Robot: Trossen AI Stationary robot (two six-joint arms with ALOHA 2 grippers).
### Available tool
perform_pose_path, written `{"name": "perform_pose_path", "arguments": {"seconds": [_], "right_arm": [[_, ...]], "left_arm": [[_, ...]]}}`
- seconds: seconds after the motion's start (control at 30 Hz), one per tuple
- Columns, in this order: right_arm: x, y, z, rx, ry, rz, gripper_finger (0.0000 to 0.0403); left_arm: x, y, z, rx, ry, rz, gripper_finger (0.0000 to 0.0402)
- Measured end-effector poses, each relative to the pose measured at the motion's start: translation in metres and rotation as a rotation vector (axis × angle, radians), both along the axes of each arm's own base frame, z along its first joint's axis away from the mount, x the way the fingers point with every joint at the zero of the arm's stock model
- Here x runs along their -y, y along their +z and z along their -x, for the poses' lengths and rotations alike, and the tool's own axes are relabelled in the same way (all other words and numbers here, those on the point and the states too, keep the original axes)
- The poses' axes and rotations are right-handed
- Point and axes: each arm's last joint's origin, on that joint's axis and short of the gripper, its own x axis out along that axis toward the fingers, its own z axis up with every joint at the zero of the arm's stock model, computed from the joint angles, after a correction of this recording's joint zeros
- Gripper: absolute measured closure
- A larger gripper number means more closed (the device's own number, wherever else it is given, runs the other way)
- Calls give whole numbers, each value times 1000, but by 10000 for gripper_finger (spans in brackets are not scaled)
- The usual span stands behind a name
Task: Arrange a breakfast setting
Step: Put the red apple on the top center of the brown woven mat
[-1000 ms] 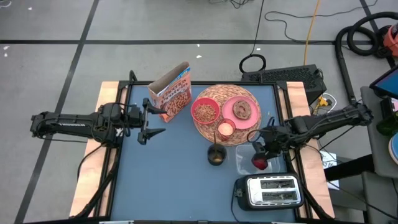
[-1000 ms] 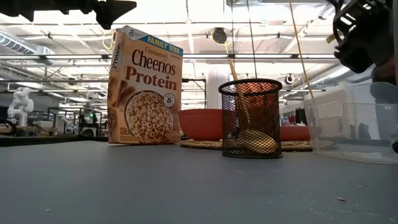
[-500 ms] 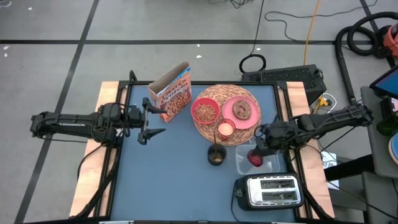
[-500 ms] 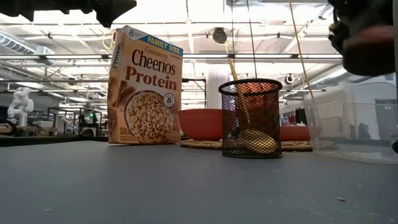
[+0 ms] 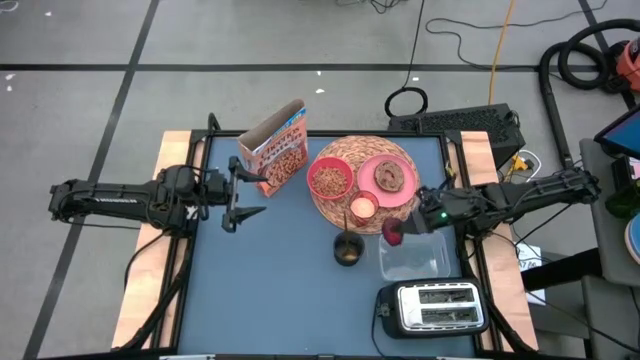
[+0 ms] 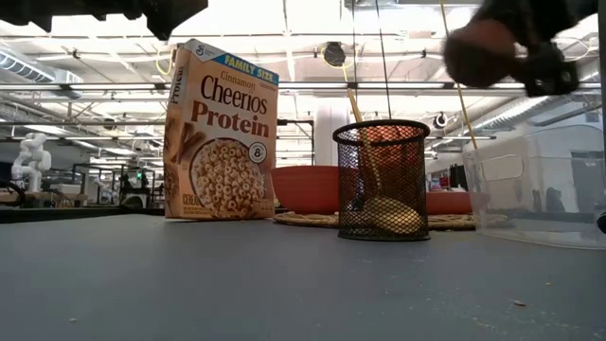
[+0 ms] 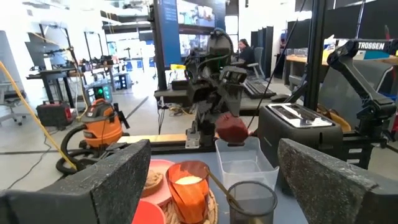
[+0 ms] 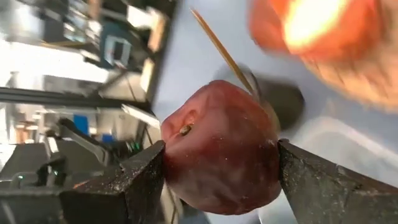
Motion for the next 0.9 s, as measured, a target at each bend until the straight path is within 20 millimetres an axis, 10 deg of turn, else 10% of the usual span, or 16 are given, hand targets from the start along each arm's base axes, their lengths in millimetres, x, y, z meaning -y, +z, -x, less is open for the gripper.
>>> {"name": "perform_pose_path", "arguments": {"seconds": [0.63, 0.9], "right_arm": [[-3, 36, -49, 524, 44, 986, 129], [17, 34, -69, 524, -61, 1096, 129]], "left_arm": [[0, 19, -4, 224, -19, 70, 43], [-1, 11, -29, 238, -20, 71, 43]]}}
